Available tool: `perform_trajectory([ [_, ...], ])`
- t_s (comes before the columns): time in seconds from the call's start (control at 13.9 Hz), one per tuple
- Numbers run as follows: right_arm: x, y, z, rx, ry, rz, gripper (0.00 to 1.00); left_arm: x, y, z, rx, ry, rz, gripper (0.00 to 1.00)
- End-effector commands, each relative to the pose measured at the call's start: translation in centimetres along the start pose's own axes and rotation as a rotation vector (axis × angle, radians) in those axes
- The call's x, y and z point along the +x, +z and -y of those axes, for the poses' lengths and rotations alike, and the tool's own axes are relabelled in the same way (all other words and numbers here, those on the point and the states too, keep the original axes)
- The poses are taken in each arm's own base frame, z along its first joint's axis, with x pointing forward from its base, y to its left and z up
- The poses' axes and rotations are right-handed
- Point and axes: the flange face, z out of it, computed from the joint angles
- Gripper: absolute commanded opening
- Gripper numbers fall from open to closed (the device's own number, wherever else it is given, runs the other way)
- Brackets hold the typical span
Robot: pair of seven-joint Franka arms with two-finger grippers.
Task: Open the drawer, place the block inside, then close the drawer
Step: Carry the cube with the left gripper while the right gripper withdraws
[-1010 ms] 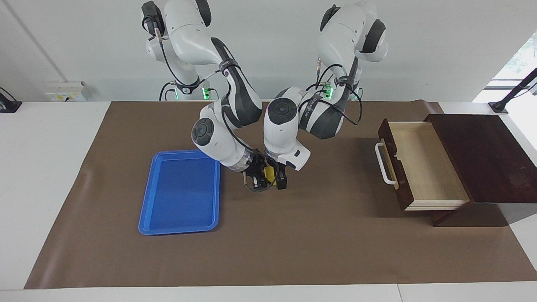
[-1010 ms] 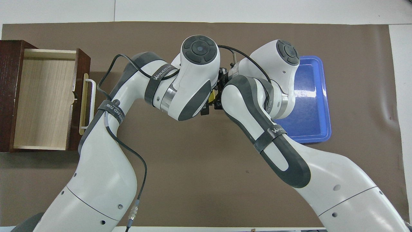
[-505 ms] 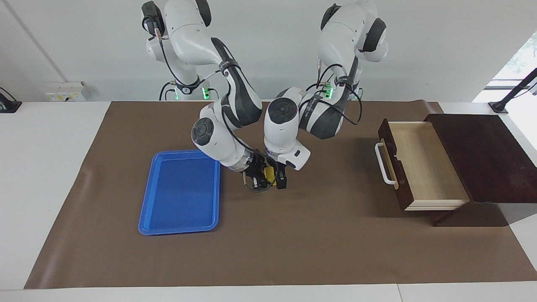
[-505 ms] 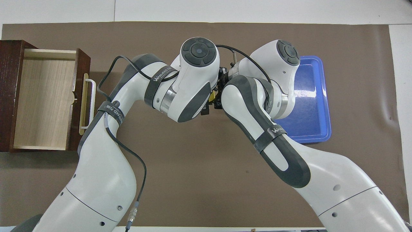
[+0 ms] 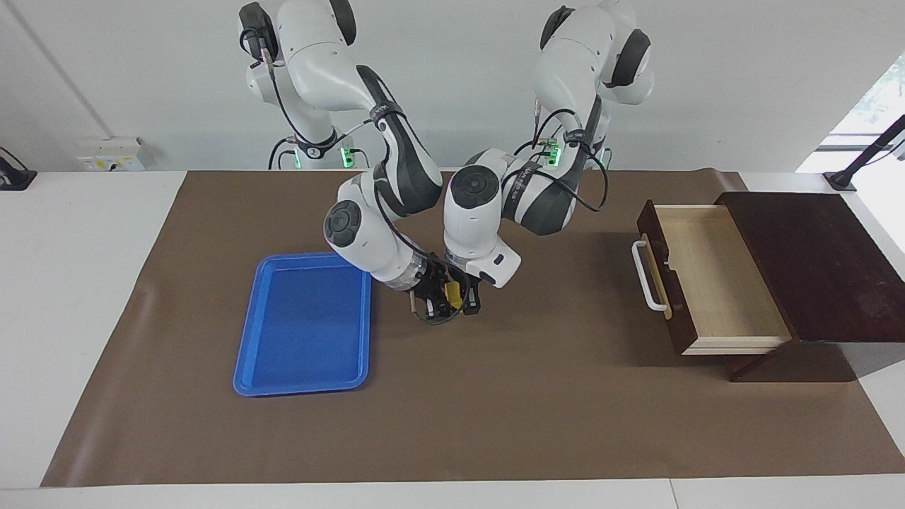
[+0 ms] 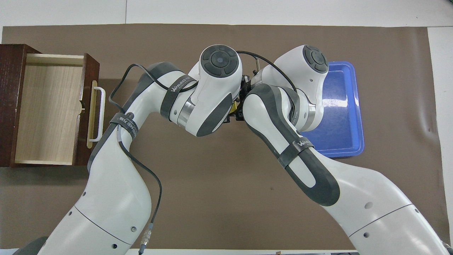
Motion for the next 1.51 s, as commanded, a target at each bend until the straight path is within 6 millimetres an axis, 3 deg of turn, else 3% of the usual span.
perform_trajectory([
  [0.0,-0.2,-0.2,0.6,0.033,0.007,-0.012,0.00,-0.1,-0.3,1.6,0.002,0.020,-0.004,0.00],
  [0.36,0.0,-0.2,0.6,0.033,0.010,-0.013,0.00,0.1,-0.3,1.4,0.006,0.017,-0.007,0.00],
  [0.43,0.2,-0.3,0.6,0.034,0.008,-0.014,0.22,0.0,-0.3,1.5,0.006,0.018,-0.007,0.00],
  [0.5,0.3,-0.4,0.7,0.036,0.010,-0.014,0.54,0.0,-0.3,1.5,0.007,0.018,-0.006,0.00],
  [0.65,0.8,-0.7,0.9,0.038,0.018,-0.010,0.90,0.2,-0.5,1.4,0.006,0.015,-0.005,0.00],
  [1.01,1.0,-0.9,1.0,0.039,0.021,-0.008,0.93,1.1,-0.6,1.2,0.031,0.009,-0.027,0.00],
  [1.08,1.0,-0.8,1.0,0.038,0.018,-0.009,0.93,2.1,-1.8,1.0,0.033,0.015,-0.029,0.00],
  [1.44,4.5,-3.2,2.2,0.051,0.011,-0.008,0.97,14.1,-9.5,0.1,0.025,-0.040,-0.024,0.00],
])
